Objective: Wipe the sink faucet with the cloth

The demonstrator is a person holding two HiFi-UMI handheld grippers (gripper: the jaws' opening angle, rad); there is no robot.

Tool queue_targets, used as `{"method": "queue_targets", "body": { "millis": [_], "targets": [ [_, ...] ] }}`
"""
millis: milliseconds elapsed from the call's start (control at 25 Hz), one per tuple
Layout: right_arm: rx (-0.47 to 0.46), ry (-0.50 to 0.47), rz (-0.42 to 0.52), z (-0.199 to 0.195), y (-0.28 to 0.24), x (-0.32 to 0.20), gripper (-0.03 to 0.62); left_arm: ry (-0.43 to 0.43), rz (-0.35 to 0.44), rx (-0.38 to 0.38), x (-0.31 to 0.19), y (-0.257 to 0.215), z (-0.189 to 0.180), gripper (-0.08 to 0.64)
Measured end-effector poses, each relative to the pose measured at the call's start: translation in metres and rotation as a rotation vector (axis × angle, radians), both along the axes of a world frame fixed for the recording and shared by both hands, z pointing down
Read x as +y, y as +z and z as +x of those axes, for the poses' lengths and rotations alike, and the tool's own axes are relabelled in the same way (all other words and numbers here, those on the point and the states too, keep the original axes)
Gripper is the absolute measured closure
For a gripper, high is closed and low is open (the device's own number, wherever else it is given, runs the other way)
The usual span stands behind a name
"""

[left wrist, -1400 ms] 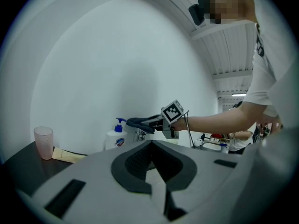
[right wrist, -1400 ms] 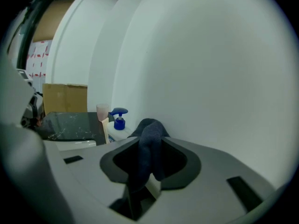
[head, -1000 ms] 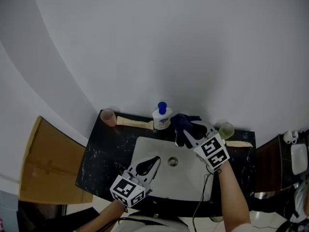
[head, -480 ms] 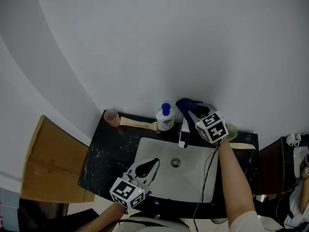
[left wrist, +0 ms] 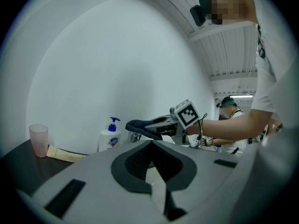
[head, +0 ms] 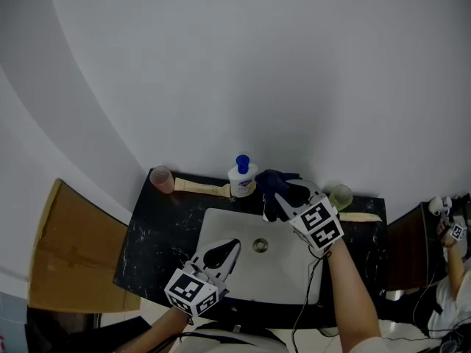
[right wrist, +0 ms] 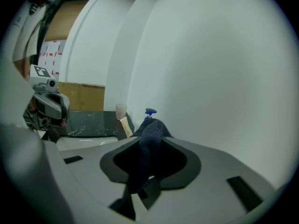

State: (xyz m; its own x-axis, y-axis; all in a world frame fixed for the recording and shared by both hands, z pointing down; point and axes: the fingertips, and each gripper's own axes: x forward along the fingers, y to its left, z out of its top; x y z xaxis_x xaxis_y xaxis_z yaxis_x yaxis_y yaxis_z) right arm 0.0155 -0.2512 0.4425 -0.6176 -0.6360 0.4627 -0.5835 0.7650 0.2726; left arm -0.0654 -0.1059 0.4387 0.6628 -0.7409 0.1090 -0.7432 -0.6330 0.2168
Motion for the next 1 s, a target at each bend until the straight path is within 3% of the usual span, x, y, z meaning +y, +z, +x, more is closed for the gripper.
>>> {"method": "queue_targets", "body": {
  "millis": [200, 640, 760, 1000],
  "targets": [
    [-0.001, -0.008, -0.021, 0.002, 0.005, 0.009, 0.474, 0.017, -0.001, 0.001, 0.002, 0.000, 0.007, 0.558],
    [-0.002, 0.145, -0.031, 0.014, 0.004, -0.088, 0.474, -0.034, -0.018, -0.017, 0.004, 0.005, -0.017, 0.558],
    [0.001, 0.167, 0.010, 0.015, 0.001, -0.078, 0.474, -0.038, -0.017, -0.012, 0.004, 0.005, -0.019, 0.558],
    [-0.006, 0.088, 0.008, 0.006, 0.002, -0.019, 0.474, -0.017, -0.014, 0.002, 0.000, 0.004, -0.013, 0.558]
  ]
}}
